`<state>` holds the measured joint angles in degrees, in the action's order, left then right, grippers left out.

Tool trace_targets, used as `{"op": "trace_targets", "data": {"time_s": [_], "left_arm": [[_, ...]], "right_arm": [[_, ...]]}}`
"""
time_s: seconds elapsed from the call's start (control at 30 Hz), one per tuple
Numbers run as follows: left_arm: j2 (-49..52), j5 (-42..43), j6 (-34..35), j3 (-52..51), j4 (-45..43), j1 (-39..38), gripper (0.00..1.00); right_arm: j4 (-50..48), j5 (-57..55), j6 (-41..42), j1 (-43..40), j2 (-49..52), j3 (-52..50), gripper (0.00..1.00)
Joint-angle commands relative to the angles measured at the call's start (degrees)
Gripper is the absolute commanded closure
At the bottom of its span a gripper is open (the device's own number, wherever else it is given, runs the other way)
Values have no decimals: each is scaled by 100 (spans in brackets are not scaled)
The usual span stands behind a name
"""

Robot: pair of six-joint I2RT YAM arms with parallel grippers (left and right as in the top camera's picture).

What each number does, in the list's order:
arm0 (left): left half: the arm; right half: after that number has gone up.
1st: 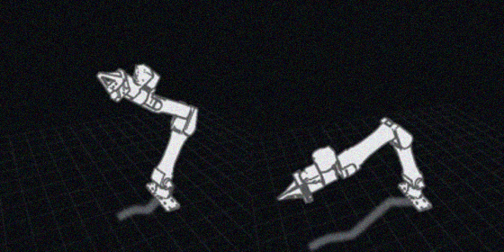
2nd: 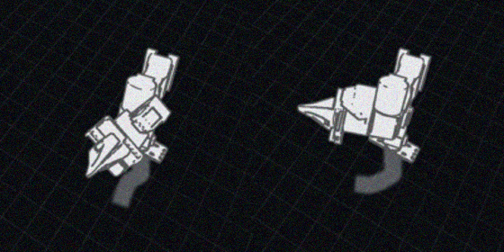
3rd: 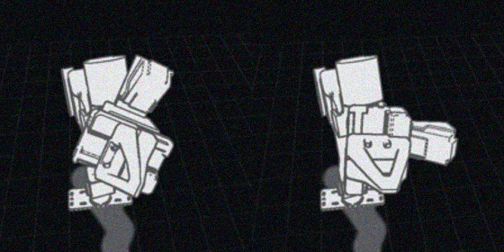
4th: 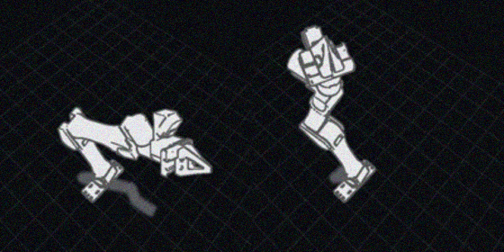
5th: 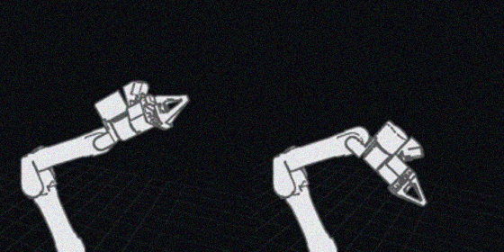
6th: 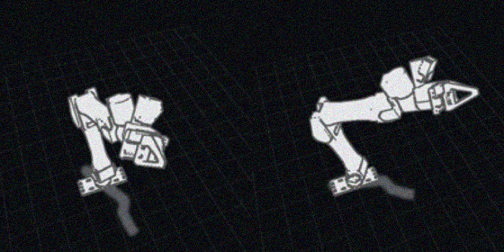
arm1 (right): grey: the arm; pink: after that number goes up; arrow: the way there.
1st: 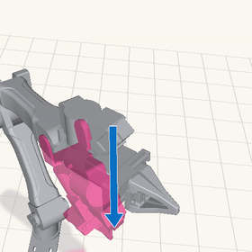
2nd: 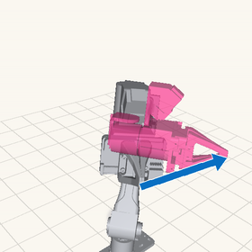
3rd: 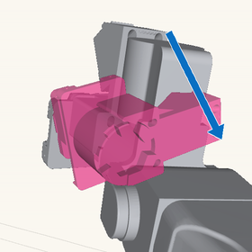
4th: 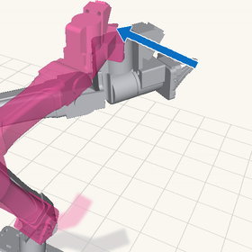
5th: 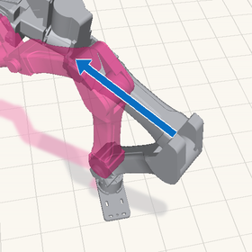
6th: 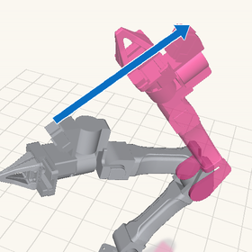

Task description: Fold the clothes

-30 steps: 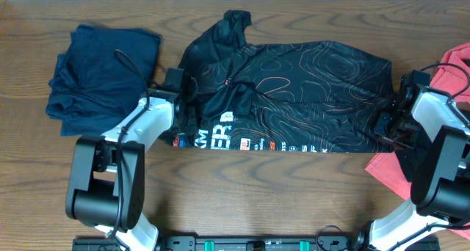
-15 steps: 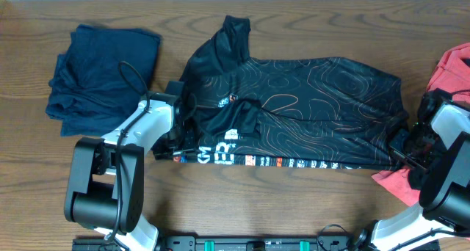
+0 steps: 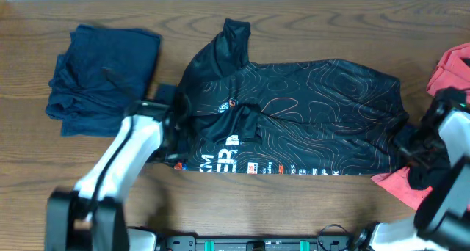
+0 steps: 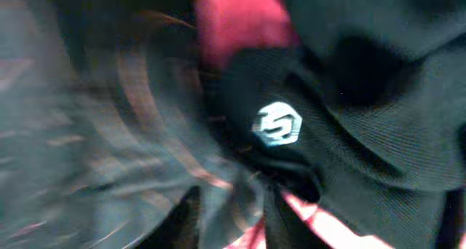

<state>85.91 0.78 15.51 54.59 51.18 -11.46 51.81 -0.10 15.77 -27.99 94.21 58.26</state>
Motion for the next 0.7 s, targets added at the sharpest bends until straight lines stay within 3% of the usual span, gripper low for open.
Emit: {"op": "trace_targets", "data": {"time_s": [0.0, 0.1, 0.3, 0.47, 0.67], "left_arm": [[-501, -118, -404, 494, -376, 4, 15], [-439, 173, -680, 997, -772, 15, 14], [514, 697, -879, 2111, -1436, 251, 10], [1659, 1408, -1469, 3084, -1871, 549, 9], [2990, 1869, -1532, 3904, -2546, 796, 9]], "right_arm": [[-245, 1134, -566, -22, -682, 254, 55], [-573, 1845, -796, -15, -1075, 258, 40], [-634, 2155, -970, -7, -1403, 258, 39], [-527, 2153, -1032, -7, -1401, 258, 38], [-503, 2151, -1029, -7, -1401, 258, 38]]}}
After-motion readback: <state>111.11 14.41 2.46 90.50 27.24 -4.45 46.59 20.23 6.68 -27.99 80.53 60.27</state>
